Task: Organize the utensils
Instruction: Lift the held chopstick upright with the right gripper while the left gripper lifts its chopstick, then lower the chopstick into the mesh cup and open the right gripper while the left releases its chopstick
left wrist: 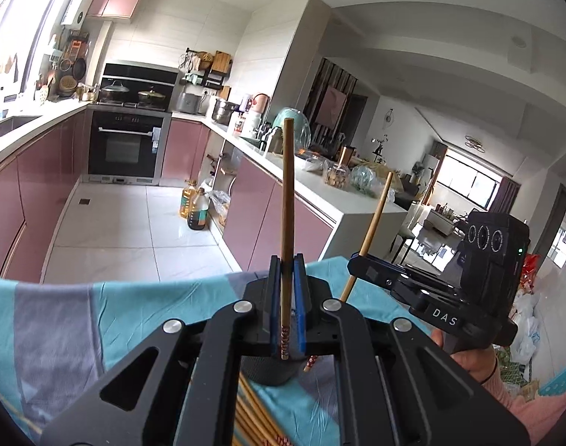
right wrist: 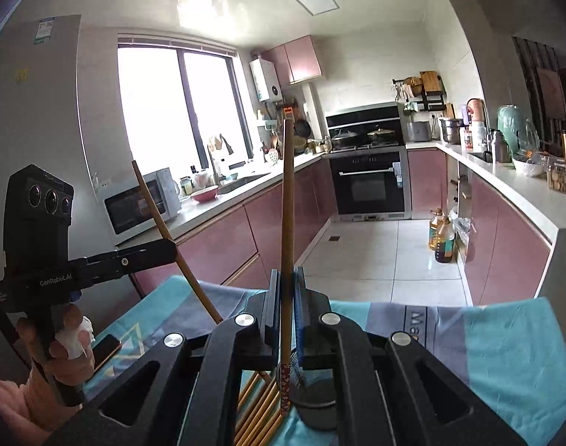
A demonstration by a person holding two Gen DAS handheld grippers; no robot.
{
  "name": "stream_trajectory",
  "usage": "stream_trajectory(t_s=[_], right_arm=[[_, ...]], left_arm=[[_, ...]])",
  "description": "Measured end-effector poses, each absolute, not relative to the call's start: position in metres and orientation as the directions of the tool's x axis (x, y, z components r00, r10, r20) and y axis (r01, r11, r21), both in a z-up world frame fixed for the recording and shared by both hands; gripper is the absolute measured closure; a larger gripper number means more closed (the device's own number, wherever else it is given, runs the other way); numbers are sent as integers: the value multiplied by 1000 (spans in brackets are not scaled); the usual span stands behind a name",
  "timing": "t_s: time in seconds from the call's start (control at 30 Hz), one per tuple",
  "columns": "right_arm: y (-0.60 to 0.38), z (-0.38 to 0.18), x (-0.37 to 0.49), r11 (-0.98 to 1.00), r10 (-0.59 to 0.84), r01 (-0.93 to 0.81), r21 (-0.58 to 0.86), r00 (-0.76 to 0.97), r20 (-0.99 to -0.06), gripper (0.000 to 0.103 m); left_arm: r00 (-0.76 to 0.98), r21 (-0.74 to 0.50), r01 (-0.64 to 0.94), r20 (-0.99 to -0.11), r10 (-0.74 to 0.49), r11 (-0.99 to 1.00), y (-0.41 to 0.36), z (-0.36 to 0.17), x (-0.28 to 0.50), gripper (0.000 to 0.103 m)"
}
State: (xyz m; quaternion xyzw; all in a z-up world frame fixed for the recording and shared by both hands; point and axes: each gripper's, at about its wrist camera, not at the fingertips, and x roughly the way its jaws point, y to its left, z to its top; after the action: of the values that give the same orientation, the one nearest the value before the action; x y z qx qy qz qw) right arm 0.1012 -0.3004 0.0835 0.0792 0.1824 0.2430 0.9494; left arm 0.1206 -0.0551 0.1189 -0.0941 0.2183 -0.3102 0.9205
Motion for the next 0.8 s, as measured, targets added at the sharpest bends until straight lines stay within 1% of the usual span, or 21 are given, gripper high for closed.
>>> stream_trajectory(t_s=[0.1, 0.2, 0.3, 0.43, 0.53, 0.67, 0.8], right_arm=[[-303, 88, 110, 878, 474, -421, 225, 832, -290, 97], [-301, 84, 120, 895, 443, -398, 201, 843, -304, 97], [-300, 69, 137, 900, 435, -384, 207, 822, -367, 97], [-298, 49, 150, 895, 446, -379, 235, 773, -452, 97], [-295, 36, 159, 893, 449, -374, 249, 732, -512, 97], [-289, 22, 164, 902, 431, -359, 242, 701, -568, 97], [-286, 19, 167, 909, 415, -343, 236, 701, -580, 97]], left_arm=[[700, -293, 542, -361, -616, 788, -69, 118, 133, 96], [688, -255, 539, -416, -594, 803, -87, 108, 146, 96], [666, -220, 540, -479, -572, 812, -104, 93, 155, 96], [625, -193, 547, -554, -550, 815, -117, 59, 166, 96], [600, -179, 549, -596, -534, 816, -122, 36, 179, 96], [595, -168, 547, -611, -522, 820, -127, 23, 195, 96], [599, -156, 537, -622, -505, 829, -132, 19, 208, 95]])
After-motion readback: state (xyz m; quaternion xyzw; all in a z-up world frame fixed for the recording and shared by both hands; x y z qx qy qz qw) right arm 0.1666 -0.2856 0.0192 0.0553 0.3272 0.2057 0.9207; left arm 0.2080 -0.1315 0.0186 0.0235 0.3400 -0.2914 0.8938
